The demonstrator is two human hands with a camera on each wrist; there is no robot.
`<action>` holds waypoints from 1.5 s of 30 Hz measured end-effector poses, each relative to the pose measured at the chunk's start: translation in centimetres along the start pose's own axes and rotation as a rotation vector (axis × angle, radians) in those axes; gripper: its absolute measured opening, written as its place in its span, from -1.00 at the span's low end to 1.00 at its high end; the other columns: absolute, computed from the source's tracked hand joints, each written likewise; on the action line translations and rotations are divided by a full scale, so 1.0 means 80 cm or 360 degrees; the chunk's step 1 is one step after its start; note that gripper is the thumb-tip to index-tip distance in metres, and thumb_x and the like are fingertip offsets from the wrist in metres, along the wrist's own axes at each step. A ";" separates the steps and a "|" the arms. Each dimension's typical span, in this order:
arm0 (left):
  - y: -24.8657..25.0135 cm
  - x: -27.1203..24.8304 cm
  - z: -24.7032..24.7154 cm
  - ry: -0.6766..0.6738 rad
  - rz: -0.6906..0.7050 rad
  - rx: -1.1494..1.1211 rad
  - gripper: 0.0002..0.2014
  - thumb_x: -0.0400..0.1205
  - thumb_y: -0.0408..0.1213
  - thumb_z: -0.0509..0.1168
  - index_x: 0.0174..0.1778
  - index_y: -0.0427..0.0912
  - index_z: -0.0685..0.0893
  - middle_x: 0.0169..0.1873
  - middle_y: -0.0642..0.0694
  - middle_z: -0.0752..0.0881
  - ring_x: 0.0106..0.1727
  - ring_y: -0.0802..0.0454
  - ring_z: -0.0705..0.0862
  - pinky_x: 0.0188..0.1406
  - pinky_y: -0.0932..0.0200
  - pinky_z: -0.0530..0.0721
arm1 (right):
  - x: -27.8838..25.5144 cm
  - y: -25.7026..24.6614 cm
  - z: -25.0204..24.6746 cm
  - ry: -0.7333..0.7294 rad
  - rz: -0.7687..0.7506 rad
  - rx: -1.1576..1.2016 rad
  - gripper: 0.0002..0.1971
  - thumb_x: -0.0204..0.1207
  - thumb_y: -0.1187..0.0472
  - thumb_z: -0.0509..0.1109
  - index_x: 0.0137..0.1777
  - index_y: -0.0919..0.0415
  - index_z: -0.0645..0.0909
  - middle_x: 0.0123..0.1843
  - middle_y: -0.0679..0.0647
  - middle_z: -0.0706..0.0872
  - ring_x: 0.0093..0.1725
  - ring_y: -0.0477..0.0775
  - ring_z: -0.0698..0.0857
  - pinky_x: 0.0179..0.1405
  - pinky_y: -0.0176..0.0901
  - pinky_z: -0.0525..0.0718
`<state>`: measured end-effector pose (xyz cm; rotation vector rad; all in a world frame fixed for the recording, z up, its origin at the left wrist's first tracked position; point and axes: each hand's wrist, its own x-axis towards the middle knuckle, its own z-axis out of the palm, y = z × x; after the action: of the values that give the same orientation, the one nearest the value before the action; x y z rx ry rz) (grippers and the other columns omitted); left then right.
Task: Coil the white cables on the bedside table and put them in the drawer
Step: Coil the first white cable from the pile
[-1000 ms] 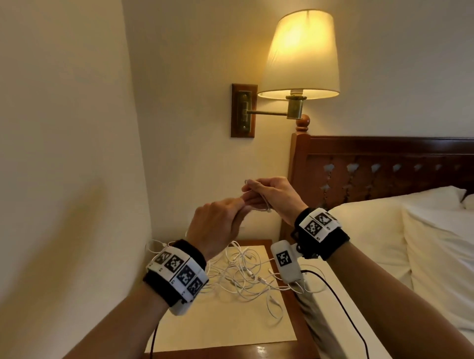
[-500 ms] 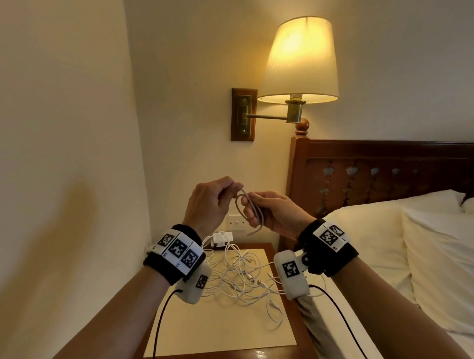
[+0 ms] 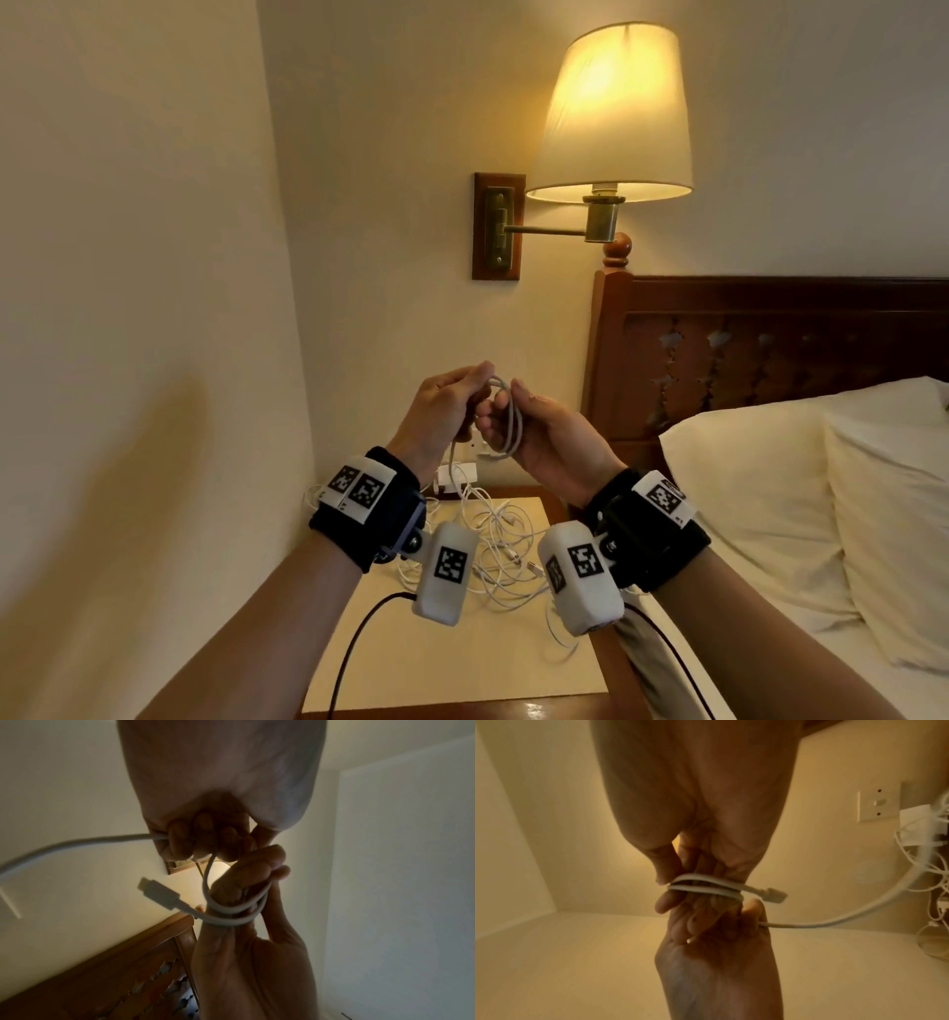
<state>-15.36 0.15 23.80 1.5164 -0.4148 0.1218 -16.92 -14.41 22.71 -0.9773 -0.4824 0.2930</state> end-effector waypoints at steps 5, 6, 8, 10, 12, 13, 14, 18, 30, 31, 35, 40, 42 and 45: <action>-0.003 0.003 0.003 0.0146 0.0222 0.0169 -0.60 0.69 -0.03 0.27 -0.33 -0.26 0.67 -0.57 0.05 0.53 -0.55 0.15 0.39 -0.53 0.28 0.32 | 0.004 -0.005 -0.004 0.0080 -0.0126 -0.0122 -0.71 0.67 0.11 0.20 -0.19 0.23 0.61 -0.51 -0.01 0.45 -0.56 -0.11 0.40 -0.55 -0.34 0.42; -0.004 0.004 0.000 0.0177 0.0331 0.0293 -0.60 0.68 -0.03 0.27 -0.32 -0.27 0.70 -0.60 0.13 0.57 -0.56 0.22 0.43 -0.51 0.36 0.36 | 0.005 -0.009 -0.006 0.0084 -0.0141 -0.0082 -0.69 0.70 0.11 0.15 -0.20 0.21 0.58 -0.53 -0.05 0.35 -0.58 -0.14 0.30 -0.58 -0.34 0.31; -0.011 0.005 -0.013 0.0214 0.0492 0.0443 -0.65 0.62 0.01 0.29 -0.31 -0.17 0.74 -0.56 0.12 0.62 -0.46 0.21 0.52 -0.41 0.41 0.43 | 0.004 -0.024 -0.012 0.0077 -0.0148 0.0047 -0.66 0.76 0.12 0.05 -0.20 0.18 0.52 -0.54 -0.09 0.27 -0.59 -0.15 0.23 -0.58 -0.33 0.25; -0.030 0.003 -0.030 0.0194 0.0509 0.0497 -0.70 0.60 0.01 0.29 -0.28 -0.13 0.73 -0.54 0.11 0.56 -0.48 0.16 0.45 -0.44 0.33 0.43 | 0.003 -0.045 -0.020 0.0050 -0.0122 0.0181 -0.67 0.77 0.14 0.00 -0.18 0.17 0.47 -0.55 -0.10 0.27 -0.61 -0.16 0.23 -0.58 -0.33 0.28; -0.060 -0.001 -0.043 0.0208 0.0418 0.0540 -0.75 0.67 -0.10 0.26 -0.23 -0.15 0.70 -0.54 0.13 0.52 -0.57 0.23 0.37 -0.55 0.32 0.40 | 0.003 -0.061 -0.026 0.0061 -0.0110 0.0219 -0.69 0.78 0.15 -0.02 -0.15 0.18 0.46 -0.55 -0.11 0.32 -0.62 -0.18 0.27 -0.59 -0.35 0.34; -0.074 -0.005 -0.047 0.0224 0.0348 0.0533 -0.76 0.70 -0.15 0.24 -0.21 -0.16 0.68 -0.54 0.11 0.51 -0.59 0.23 0.35 -0.58 0.28 0.39 | 0.004 -0.066 -0.028 0.0078 -0.0111 0.0210 -0.70 0.78 0.16 -0.01 -0.13 0.18 0.46 -0.55 -0.10 0.36 -0.62 -0.18 0.31 -0.58 -0.36 0.37; -0.087 -0.010 -0.048 0.0236 0.0264 0.0509 -0.76 0.72 -0.16 0.22 -0.20 -0.17 0.66 -0.54 0.09 0.49 -0.59 0.20 0.35 -0.58 0.22 0.38 | 0.004 -0.068 -0.029 0.0098 -0.0110 0.0193 -0.71 0.78 0.16 0.00 -0.11 0.19 0.47 -0.53 -0.10 0.39 -0.61 -0.19 0.34 -0.57 -0.37 0.41; -0.101 -0.027 -0.029 0.0156 0.0108 0.0920 -0.60 0.77 -0.14 0.13 -0.41 -0.13 0.54 -0.57 0.03 0.45 -0.54 0.12 0.35 -0.47 0.16 0.36 | 0.005 -0.064 -0.024 0.0192 -0.0097 0.0100 -0.73 0.76 0.18 0.06 -0.08 0.24 0.53 -0.42 0.00 0.58 -0.50 -0.13 0.57 -0.44 -0.36 0.62; 0.019 -0.038 0.021 0.0092 0.1326 0.2116 -0.62 0.74 0.04 0.05 -0.17 -0.04 0.67 -0.38 0.04 0.68 -0.53 0.12 0.52 -0.55 0.31 0.39 | 0.009 -0.028 -0.018 0.0261 -0.0191 -0.1052 -0.73 0.71 0.24 0.24 -0.06 0.42 0.69 -0.28 0.21 0.72 -0.36 0.01 0.70 -0.41 -0.27 0.69; 0.020 -0.030 0.015 0.0103 0.1360 0.2096 -0.64 0.73 0.04 0.08 -0.15 -0.05 0.69 -0.37 0.04 0.68 -0.53 0.14 0.50 -0.55 0.35 0.37 | 0.006 -0.028 -0.017 0.0199 -0.0151 -0.1035 -0.73 0.71 0.26 0.21 -0.07 0.42 0.67 -0.29 0.23 0.74 -0.38 0.02 0.74 -0.40 -0.25 0.73; 0.023 -0.001 -0.008 0.0251 0.1297 0.1981 -0.63 0.65 0.09 0.14 -0.30 -0.08 0.60 -0.43 0.06 0.56 -0.48 0.08 0.49 -0.51 0.30 0.28 | 0.002 -0.031 -0.007 0.0061 -0.0035 -0.0937 -0.69 0.73 0.18 0.14 -0.12 0.33 0.62 -0.47 0.11 0.67 -0.58 -0.04 0.63 -0.54 -0.30 0.61; 0.004 0.015 -0.019 0.0239 0.1048 0.1525 -0.54 0.59 0.24 0.13 -0.41 -0.07 0.44 -0.57 0.10 0.43 -0.52 0.03 0.40 -0.50 0.08 0.42 | 0.006 -0.033 -0.008 0.0003 0.0109 -0.0570 -0.70 0.75 0.18 0.08 -0.15 0.26 0.54 -0.57 -0.03 0.42 -0.66 -0.15 0.35 -0.65 -0.40 0.31; -0.006 0.018 -0.022 0.0253 0.0967 0.1355 -0.49 0.57 0.31 0.10 -0.45 -0.07 0.45 -0.62 0.10 0.40 -0.55 0.11 0.36 -0.50 0.09 0.43 | 0.009 -0.032 -0.009 -0.0062 0.0127 -0.0327 -0.71 0.74 0.15 0.08 -0.16 0.22 0.52 -0.58 -0.09 0.38 -0.65 -0.18 0.31 -0.61 -0.37 0.24; -0.027 0.020 -0.037 0.0298 0.0834 0.1152 -0.48 0.53 0.38 0.03 -0.51 0.02 0.39 -0.61 0.13 0.35 -0.55 0.14 0.34 -0.53 0.31 0.29 | 0.010 -0.040 -0.017 -0.0135 0.0082 0.0092 -0.69 0.75 0.13 0.02 -0.15 0.18 0.48 -0.56 -0.13 0.36 -0.63 -0.20 0.31 -0.56 -0.35 0.25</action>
<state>-12.60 2.61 22.31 2.0424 -0.6513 0.8972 -15.47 -16.72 25.01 -0.9245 -0.5239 0.3938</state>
